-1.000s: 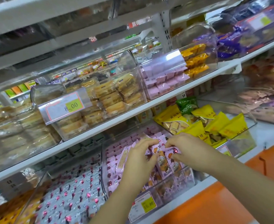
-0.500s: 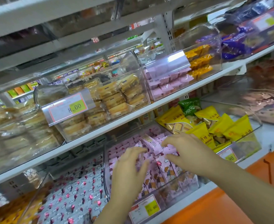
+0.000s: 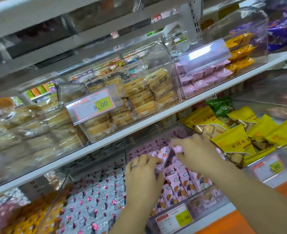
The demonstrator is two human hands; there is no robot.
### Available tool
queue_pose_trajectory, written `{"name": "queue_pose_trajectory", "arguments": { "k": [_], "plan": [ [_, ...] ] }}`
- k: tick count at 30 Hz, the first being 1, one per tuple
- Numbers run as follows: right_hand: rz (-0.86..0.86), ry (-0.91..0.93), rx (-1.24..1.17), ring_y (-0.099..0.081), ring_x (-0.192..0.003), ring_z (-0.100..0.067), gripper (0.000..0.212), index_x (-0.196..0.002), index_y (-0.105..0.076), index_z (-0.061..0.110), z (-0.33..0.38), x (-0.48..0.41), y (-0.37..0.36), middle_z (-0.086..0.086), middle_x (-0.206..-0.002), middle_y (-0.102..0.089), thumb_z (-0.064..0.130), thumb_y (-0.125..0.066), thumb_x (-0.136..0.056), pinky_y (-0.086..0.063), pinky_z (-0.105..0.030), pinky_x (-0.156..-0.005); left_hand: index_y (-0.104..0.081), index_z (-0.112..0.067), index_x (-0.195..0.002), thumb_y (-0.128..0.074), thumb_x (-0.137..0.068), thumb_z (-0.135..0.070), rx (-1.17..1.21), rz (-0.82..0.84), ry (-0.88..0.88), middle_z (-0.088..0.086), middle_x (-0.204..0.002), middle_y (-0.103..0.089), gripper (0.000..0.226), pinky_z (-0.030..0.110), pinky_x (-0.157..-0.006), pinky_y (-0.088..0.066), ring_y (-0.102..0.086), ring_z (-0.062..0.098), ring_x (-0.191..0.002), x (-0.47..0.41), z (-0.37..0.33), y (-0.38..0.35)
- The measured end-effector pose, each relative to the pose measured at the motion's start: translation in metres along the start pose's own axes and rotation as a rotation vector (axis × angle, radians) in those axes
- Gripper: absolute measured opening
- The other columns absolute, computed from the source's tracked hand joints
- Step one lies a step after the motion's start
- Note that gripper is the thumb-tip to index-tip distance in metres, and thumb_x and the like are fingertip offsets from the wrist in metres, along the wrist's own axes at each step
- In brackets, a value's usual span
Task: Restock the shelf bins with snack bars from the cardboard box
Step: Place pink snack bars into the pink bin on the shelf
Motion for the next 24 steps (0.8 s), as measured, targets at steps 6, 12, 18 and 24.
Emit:
{"name": "queue_pose_trajectory", "arguments": {
  "k": [6, 12, 18, 24],
  "plan": [
    [-0.21, 0.07, -0.665, -0.044, -0.067, 0.001, 0.019, -0.102, -0.048, 0.033, -0.013, 0.016, 0.03, 0.011, -0.077, -0.045, 0.022, -0.06, -0.092, -0.035, -0.018, -0.057, -0.059, -0.028, -0.12, -0.053, -0.091, -0.005, 0.255, -0.003, 0.007, -0.019, -0.12, -0.043, 0.038, 0.009, -0.075, -0.038, -0.052, 0.004, -0.09, 0.012, 0.005, 0.011],
    [-0.164, 0.081, -0.831, -0.028, -0.046, -0.007, 0.019, -0.103, -0.056, 0.034, -0.025, 0.033, 0.038, 0.002, -0.062, -0.03, 0.019, -0.06, -0.091, -0.026, -0.019, -0.046, -0.059, -0.03, -0.113, -0.054, -0.089, 0.002, 0.379, 0.118, -0.053, -0.034, -0.107, -0.037, 0.041, 0.008, -0.096, -0.032, -0.042, -0.006, -0.108, 0.027, 0.004, 0.026],
    [-0.097, 0.114, -0.791, -0.028, -0.049, -0.007, 0.026, -0.112, -0.058, 0.039, -0.016, 0.037, 0.039, 0.004, -0.063, -0.029, 0.025, -0.061, -0.091, -0.024, -0.02, -0.049, -0.05, -0.043, -0.101, -0.06, -0.093, -0.022, 0.417, 0.187, 0.015, -0.029, -0.103, -0.047, 0.024, 0.001, -0.084, -0.032, -0.04, -0.018, -0.1, 0.037, 0.011, 0.031],
    [-0.169, 0.108, -0.775, -0.051, -0.084, -0.001, 0.021, -0.103, -0.056, 0.037, -0.004, 0.031, 0.045, 0.009, -0.1, -0.044, 0.026, -0.065, -0.088, -0.039, -0.012, -0.072, -0.029, -0.043, -0.141, -0.058, -0.094, -0.03, 0.318, 0.273, 0.088, -0.029, -0.128, -0.035, 0.057, -0.005, -0.066, -0.034, -0.045, -0.016, -0.064, 0.036, 0.013, 0.03]
  ]
}}
Point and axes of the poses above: each hand's wrist, its own x-axis away from the middle knuckle, its own y-axis out of the back of the hand, z = x × y, the point moved 3 cm from there along -x, towards the middle knuckle
